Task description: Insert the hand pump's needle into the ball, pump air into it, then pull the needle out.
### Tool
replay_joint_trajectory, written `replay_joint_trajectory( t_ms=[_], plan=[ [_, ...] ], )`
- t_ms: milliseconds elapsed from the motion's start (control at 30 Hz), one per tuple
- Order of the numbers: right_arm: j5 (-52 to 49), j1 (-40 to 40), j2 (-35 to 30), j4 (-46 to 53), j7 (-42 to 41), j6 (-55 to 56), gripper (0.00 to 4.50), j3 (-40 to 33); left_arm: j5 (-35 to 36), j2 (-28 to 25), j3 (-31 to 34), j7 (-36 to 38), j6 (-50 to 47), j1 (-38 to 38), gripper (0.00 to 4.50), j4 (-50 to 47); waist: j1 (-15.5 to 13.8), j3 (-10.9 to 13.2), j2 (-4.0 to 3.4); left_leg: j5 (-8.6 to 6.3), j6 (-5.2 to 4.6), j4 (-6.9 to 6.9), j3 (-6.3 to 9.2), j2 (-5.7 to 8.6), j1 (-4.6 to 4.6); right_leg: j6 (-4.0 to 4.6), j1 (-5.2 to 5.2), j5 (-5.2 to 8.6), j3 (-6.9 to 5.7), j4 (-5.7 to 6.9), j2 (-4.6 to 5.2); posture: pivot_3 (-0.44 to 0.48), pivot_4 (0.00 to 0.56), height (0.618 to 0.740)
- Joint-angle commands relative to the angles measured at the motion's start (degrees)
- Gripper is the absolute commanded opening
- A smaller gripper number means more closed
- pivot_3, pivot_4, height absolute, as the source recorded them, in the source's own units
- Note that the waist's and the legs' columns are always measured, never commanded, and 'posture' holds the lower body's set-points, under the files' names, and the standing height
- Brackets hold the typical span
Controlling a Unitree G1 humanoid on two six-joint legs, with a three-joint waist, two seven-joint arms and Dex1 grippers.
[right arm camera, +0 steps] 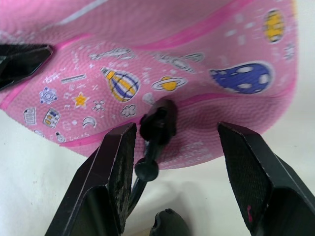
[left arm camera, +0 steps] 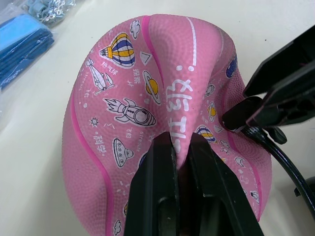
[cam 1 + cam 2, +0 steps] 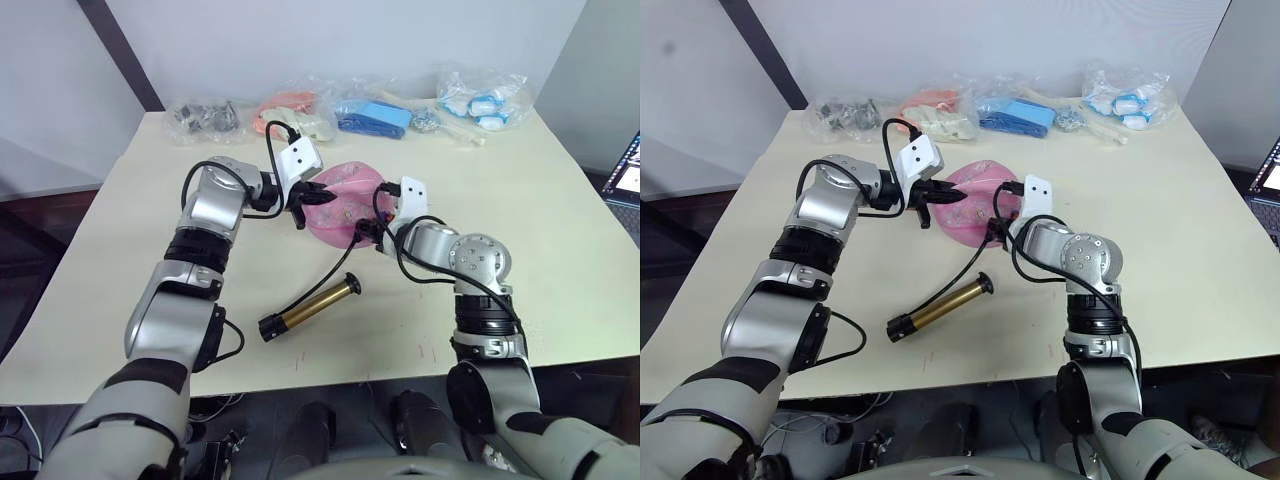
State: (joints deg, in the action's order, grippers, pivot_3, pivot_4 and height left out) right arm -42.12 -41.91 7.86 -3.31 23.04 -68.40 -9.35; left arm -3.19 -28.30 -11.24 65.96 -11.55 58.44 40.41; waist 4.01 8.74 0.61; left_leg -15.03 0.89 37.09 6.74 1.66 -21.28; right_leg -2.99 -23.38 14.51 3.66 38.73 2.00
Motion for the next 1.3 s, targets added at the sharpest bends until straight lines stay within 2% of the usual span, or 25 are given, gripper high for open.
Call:
replay_joint_trajectory(
  t_ms=[33,367,533,567,1033,1300],
  plan=[
    [-0.2,-3.1,6.3,1.3,-0.4,1.4,2.75,0.5,-1.2,0.1,-2.0,0.9,-1.3,-2.3,0.0,1.0,0.0,0.0,0.0,0.0,0.0,0.0,0.01,0.0,0.0,0.0,0.0,0.0,0.0,-0.01,0.0,0.0,0.15,0.74],
    [-0.6,-3.6,6.2,0.6,-0.2,2.2,2.75,-0.3,-1.2,0.1,-2.0,0.8,-1.6,-2.6,0.0,0.5,0.0,0.0,0.0,0.0,0.0,0.0,0.02,0.0,-0.01,0.0,0.0,0.0,0.0,-0.02,0.0,0.0,0.15,0.74],
    [-1.1,-3.9,7.2,-0.7,-0.3,2.1,0.48,0.1,-1.1,0.2,-2.0,0.8,-1.7,-2.6,0.0,0.4,0.0,0.0,0.0,0.0,0.0,0.0,0.02,0.0,-0.01,0.0,0.0,0.0,-0.01,-0.02,0.0,0.0,0.15,0.74],
    [-1.1,-4.0,7.2,-1.0,-0.3,2.3,0.32,0.3,-1.1,0.2,-2.0,0.7,-1.7,-2.6,0.0,0.3,0.0,0.0,0.0,0.0,0.0,0.0,0.02,0.0,-0.01,0.0,0.0,0.0,-0.01,-0.02,0.0,0.0,0.15,0.74],
    [0.1,-5.0,7.1,-6.1,-0.4,4.7,0.32,1.0,-1.0,0.4,-1.9,0.6,-2.5,-3.6,0.0,-0.8,0.1,0.0,0.0,0.0,0.0,0.0,0.01,-0.01,0.04,0.0,0.01,0.0,-0.01,0.0,-0.01,0.0,0.15,0.74],
    [4.0,-7.9,6.1,-18.1,-3.9,10.1,0.32,2.1,-0.8,0.6,-2.2,0.8,-3.4,-4.3,0.0,-1.7,1.1,0.0,0.04,0.0,0.0,-0.15,-0.04,-0.05,0.47,-0.01,0.26,0.01,0.08,-0.01,-0.06,0.0,0.15,0.74]
  ],
)
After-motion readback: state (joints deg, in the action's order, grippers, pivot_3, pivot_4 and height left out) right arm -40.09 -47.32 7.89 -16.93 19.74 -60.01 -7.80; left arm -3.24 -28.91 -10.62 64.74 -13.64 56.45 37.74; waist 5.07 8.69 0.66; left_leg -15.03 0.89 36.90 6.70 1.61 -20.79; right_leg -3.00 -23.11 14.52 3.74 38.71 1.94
